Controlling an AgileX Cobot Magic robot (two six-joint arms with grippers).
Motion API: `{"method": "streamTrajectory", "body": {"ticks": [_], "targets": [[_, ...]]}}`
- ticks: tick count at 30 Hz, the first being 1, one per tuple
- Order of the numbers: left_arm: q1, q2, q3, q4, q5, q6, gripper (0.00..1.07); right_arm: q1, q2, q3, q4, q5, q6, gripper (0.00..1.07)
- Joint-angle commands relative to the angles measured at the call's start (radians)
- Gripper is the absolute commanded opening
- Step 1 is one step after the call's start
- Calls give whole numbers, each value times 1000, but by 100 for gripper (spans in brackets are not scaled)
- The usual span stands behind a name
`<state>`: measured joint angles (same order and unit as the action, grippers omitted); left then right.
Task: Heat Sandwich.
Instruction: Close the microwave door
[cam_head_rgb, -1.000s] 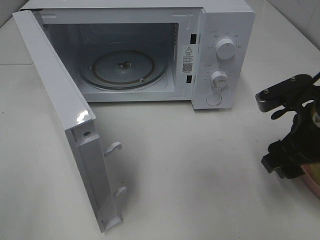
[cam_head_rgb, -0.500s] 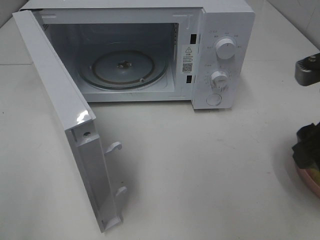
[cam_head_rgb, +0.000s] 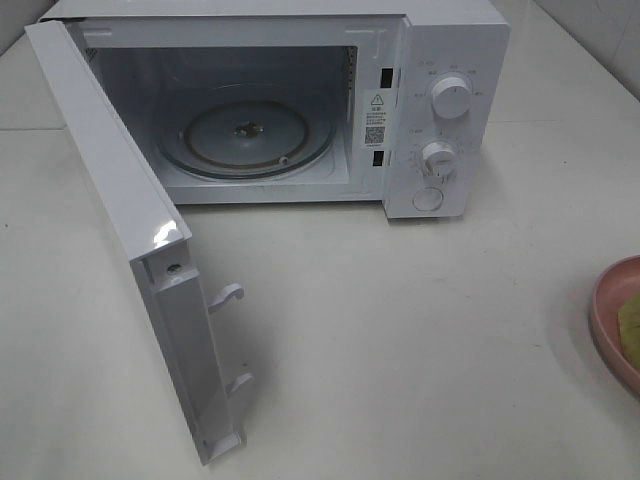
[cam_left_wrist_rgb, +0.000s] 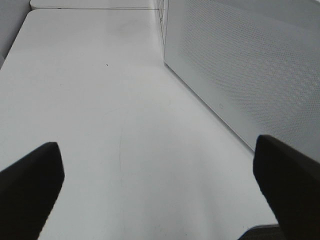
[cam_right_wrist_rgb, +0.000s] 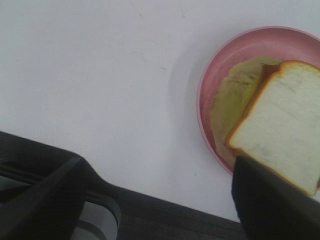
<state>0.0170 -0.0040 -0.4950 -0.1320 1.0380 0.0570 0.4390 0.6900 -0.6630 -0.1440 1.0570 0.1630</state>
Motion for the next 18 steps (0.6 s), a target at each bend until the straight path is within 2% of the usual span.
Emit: {"method": "streamTrajectory", "body": {"ticks": [1, 7, 10, 18], "targets": [[4, -24, 3, -5, -4, -3, 98, -6, -82, -4, 1, 47, -17, 76], [4, -24, 3, -5, -4, -3, 98, -31, -202, 17, 1, 53, -17, 76], [4, -24, 3, -5, -4, -3, 98, -117, -293, 52, 2, 54, -19, 76], [4, -24, 3, -5, -4, -3, 98, -267, -477, 108, 8, 7, -20, 76]]}}
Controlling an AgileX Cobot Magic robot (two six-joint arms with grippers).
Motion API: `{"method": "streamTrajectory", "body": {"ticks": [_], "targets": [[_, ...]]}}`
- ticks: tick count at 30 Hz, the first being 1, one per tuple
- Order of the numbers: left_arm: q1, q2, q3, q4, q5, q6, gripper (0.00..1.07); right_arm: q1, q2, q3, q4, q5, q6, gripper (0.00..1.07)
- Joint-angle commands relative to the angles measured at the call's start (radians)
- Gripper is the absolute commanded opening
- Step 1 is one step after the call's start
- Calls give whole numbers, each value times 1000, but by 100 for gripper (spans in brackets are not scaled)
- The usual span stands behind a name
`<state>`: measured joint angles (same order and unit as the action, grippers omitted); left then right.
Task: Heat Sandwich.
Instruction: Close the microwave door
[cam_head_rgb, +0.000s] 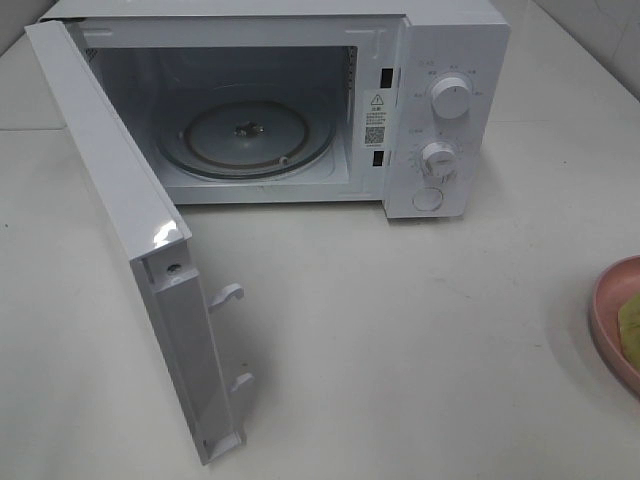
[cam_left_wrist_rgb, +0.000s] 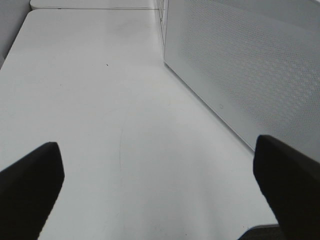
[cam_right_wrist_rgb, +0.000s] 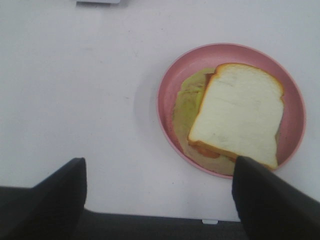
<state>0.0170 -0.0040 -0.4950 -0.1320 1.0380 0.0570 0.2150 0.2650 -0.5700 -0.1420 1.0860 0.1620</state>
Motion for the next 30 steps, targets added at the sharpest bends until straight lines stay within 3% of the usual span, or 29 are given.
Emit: {"method": "streamTrajectory", "body": {"ticks": [1, 18, 30], "targets": [[4, -24, 3, -5, -4, -3, 98, -59, -72, 23, 12, -26, -22, 76], [4, -24, 3, -5, -4, -3, 98, -201, -297, 63, 119, -59, -162, 76], [4, -24, 3, -5, -4, -3, 98, -211, -297, 63, 124, -59, -157, 76]]}}
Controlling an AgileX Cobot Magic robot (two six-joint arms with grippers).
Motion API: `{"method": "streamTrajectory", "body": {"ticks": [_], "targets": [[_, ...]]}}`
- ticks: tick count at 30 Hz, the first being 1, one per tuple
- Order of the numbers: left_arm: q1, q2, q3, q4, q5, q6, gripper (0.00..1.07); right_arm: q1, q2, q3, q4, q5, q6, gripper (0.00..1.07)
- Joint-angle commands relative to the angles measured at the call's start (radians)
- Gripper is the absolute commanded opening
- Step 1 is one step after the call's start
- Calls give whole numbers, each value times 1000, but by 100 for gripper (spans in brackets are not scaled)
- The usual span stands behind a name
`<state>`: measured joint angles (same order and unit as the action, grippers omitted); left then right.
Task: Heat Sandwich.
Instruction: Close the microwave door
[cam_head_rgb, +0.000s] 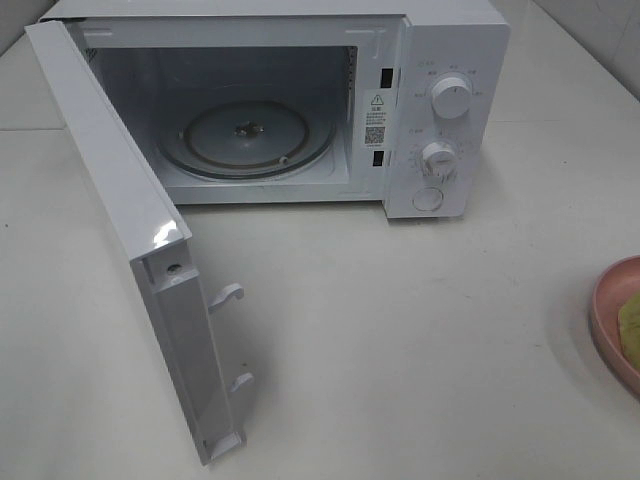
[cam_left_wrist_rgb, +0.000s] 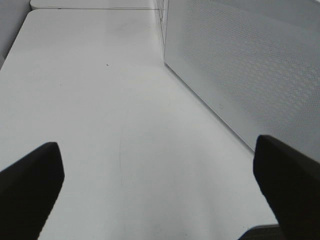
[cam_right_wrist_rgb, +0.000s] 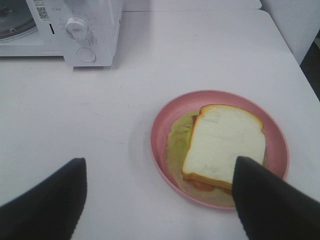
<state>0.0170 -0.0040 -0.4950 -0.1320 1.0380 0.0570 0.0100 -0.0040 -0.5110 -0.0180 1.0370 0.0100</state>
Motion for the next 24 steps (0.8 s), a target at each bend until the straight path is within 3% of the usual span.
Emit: {"method": "streamTrajectory", "body": {"ticks": [1, 24], "targets": [[4, -24, 3, -5, -4, -3, 98, -6, -28, 4, 0, -10, -5, 76], [4, -24, 3, -5, -4, -3, 98, -6, -28, 4, 0, -10, -5, 75]]}}
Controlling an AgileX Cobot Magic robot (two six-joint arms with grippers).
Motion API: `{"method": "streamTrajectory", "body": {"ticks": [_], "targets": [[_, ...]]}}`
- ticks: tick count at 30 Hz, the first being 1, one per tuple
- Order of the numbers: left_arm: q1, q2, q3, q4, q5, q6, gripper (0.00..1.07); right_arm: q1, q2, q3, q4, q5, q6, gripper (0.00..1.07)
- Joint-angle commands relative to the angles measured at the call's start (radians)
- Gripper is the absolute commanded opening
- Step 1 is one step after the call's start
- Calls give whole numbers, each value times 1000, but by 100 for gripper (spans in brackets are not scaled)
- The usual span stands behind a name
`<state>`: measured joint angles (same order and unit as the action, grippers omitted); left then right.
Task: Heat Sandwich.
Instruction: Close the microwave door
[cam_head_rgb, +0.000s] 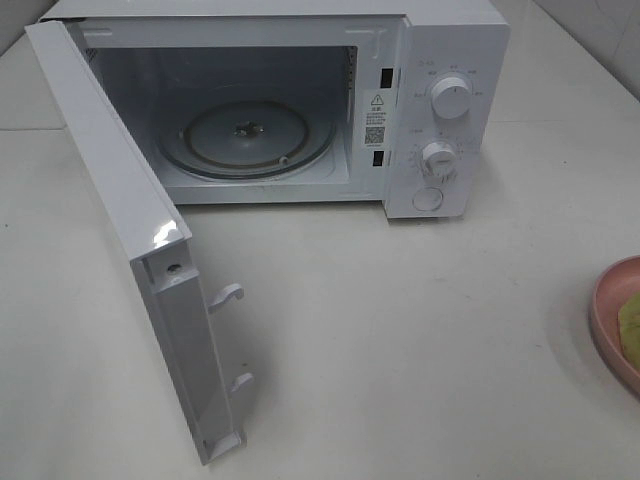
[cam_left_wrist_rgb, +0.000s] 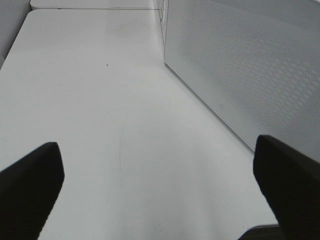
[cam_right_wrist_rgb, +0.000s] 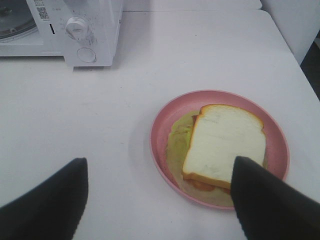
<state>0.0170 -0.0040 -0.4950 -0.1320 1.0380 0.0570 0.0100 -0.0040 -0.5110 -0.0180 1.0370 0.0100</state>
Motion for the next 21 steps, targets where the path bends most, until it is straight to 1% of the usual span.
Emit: {"method": "streamTrajectory", "body": {"ticks": [1, 17, 21], "targets": [[4, -24, 3, -5, -4, -3, 98, -6, -28, 4, 0, -10, -5, 75], [4, -22, 2, -10, -10, -13, 98, -6, -28, 4, 0, -10, -5, 75], [4, -10, -1, -26, -16, -14, 98, -6, -28, 4, 0, -10, -1, 75]]}}
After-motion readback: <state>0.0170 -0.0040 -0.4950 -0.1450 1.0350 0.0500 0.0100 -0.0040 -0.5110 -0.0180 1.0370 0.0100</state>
